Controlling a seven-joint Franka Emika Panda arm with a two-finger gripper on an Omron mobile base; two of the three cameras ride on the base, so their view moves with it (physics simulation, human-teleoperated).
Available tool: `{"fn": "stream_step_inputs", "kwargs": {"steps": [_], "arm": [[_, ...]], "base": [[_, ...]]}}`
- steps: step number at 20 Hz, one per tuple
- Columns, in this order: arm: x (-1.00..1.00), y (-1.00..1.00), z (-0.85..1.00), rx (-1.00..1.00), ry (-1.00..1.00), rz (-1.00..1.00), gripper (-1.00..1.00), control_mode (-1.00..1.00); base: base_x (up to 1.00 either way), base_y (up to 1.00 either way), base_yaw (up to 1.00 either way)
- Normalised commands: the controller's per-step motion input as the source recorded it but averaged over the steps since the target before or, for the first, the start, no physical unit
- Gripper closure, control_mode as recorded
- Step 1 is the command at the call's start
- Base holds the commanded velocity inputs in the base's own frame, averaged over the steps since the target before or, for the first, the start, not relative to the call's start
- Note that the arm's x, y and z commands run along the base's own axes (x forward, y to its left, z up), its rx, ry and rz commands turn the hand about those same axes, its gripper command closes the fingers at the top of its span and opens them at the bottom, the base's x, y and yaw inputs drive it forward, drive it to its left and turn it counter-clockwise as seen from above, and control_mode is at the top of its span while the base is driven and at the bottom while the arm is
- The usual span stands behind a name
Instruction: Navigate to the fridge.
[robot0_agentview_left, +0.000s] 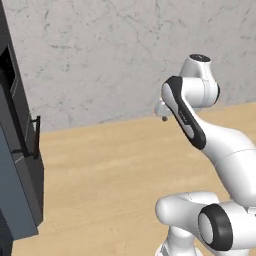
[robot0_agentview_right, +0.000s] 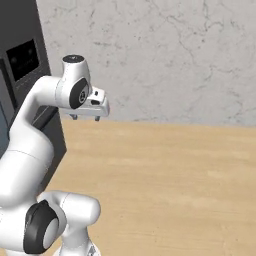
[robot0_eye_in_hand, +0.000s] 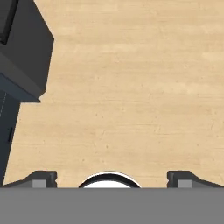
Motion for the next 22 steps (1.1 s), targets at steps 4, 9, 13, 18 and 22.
{"fn": "stream_step_inputs", "kwargs": {"steps": [4, 9, 13, 18, 22], "arm": [[0.00, 0.00, 0.00, 0.00, 0.00, 0.00, -1.00, 1.00], [0.00, 0.00, 0.00, 0.00, 0.00, 0.00, -1.00, 1.00], [0.00, 0.00, 0.00, 0.00, 0.00, 0.00, -1.00, 1.00], [0.00, 0.00, 0.00, 0.00, 0.00, 0.00, -1.00, 1.00], [0.00, 0.00, 0.00, 0.00, 0.00, 0.00, -1.00, 1.00]], "base": [[1.00, 0.00, 0.30], [1.00, 0.00, 0.50], [1.00, 0.00, 0.55], [1.00, -0.04, 0.58], [1.00, -0.17, 0.61]]}}
